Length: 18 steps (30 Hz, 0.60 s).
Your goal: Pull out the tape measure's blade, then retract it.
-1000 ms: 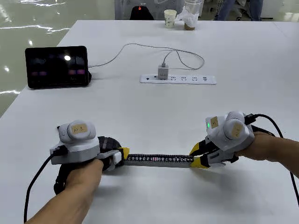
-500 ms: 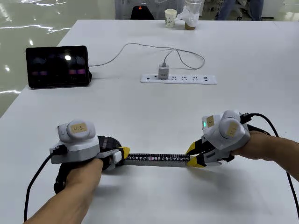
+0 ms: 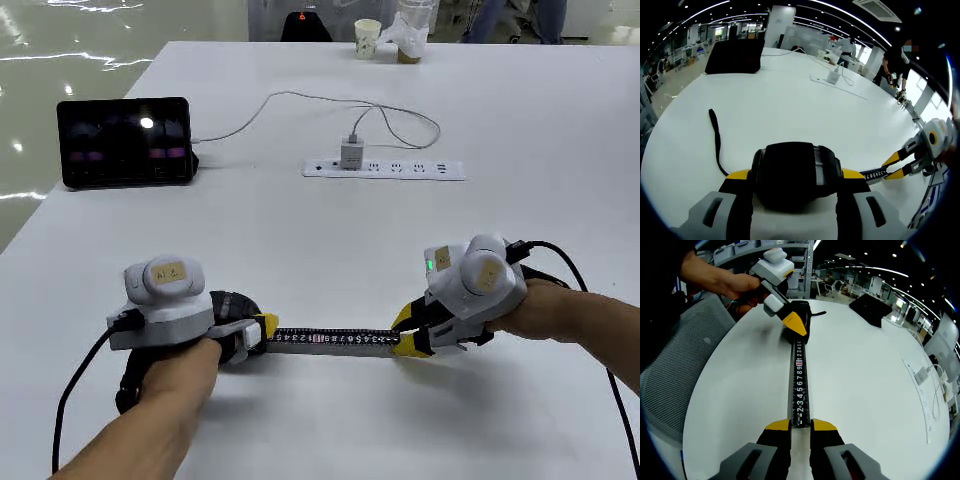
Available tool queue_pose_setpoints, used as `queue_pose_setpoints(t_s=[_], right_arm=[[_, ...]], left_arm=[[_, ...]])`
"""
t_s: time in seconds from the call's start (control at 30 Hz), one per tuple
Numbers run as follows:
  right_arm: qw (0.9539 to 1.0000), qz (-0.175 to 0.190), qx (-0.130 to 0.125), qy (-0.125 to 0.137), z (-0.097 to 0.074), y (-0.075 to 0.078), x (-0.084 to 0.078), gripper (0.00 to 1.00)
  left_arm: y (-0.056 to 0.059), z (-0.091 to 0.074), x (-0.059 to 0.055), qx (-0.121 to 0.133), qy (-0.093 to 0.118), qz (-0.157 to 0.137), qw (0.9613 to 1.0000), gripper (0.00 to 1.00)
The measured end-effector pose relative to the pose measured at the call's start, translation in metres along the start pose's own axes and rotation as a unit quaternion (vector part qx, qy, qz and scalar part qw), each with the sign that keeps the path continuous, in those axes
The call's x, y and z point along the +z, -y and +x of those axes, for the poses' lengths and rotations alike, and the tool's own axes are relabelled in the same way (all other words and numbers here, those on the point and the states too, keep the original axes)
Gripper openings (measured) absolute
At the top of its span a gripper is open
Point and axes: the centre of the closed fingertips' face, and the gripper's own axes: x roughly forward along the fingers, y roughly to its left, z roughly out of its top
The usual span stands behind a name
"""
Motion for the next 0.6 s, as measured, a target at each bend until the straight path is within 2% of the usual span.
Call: queue_pose_setpoints(t_s=[0.6], right_arm=[[1.0000, -0.001, 0.002, 0.007, 0.007, -0.001, 0.011, 0.10]], left_arm=[[0.000, 0.000, 0.000, -0.002, -0.002, -0.001, 1.0000, 0.63]])
